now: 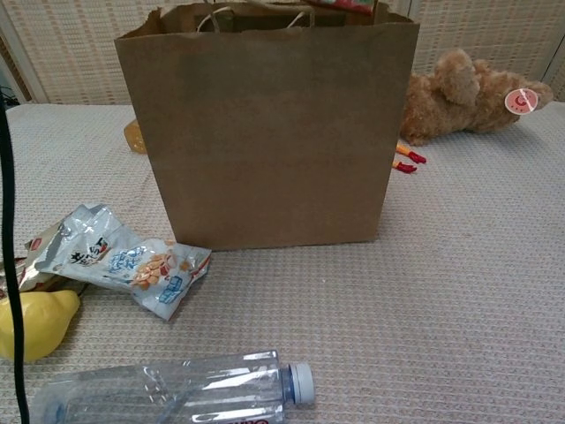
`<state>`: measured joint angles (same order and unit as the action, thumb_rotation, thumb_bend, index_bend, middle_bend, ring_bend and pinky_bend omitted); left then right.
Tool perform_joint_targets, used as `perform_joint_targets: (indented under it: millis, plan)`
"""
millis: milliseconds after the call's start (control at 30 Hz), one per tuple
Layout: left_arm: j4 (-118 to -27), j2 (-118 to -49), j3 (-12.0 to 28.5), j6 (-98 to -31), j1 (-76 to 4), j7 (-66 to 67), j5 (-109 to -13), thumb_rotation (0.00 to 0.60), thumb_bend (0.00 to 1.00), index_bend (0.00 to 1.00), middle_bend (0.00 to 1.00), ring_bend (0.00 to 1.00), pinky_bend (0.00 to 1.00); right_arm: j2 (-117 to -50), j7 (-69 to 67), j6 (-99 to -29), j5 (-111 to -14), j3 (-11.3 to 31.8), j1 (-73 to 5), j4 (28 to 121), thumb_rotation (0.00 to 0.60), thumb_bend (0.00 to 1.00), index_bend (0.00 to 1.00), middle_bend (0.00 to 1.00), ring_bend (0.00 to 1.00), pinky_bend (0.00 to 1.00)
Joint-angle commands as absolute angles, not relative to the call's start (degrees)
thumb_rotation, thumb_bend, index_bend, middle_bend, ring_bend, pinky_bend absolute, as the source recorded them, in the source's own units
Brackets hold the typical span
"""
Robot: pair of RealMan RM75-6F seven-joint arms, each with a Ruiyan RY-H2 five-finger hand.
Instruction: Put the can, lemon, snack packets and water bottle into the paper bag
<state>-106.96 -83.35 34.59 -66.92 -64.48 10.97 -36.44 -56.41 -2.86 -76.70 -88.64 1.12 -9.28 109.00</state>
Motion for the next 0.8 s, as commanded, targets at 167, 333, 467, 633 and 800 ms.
perform_joint_targets:
  millis: [167, 333, 467, 633, 800]
  plan:
    - [-102.3, -84.1, 34.8, -65.0, -66.1, 10.8, -35.1, 0.600, 0.55, 0.55, 0.66, 0.60, 0.62, -56.3, -3.4, -76.2, -88.1, 1.2, -9.6, 108.9, 0.600, 0.12, 0.00, 0.00, 0.00, 0.00]
    - [-99.2, -84.1, 34.6, -63.8, -66.3, 10.8, -33.7, 0.600, 0.55, 0.55, 0.65, 0.60, 0.61, -56.3, -3.5, -75.5, -87.7, 1.2, -9.9, 108.6, 0.600, 0.12, 0.00, 0.00, 0.00, 0.00]
    - [-98.6, -82.9, 33.0, -63.0, -65.7, 12.6, -31.7, 0.600, 0.52, 0.49, 0.59, 0.54, 0.54, -56.4, -3.3, -75.2, -87.3, 1.2, -10.0, 108.6, 0.600, 0.12, 0.00, 0.00, 0.00, 0.00]
    - [-100.7, -80.3, 32.4, -60.7, -64.5, 12.9, -28.8, 0.600, 0.45, 0.15, 0.25, 0.18, 0.25, -56.6, -2.8, -75.0, -87.1, 1.1, -10.1, 108.6, 0.600, 0.12, 0.00, 0.00, 0.00, 0.00]
    - [-103.9, -78.2, 33.0, -61.3, -62.5, 10.7, -29.2, 0.600, 0.44, 0.06, 0.15, 0.10, 0.19, -57.0, -2.0, -74.9, -87.1, 1.0, -10.1, 108.6, 0.600, 0.12, 0.00, 0.00, 0.00, 0.00]
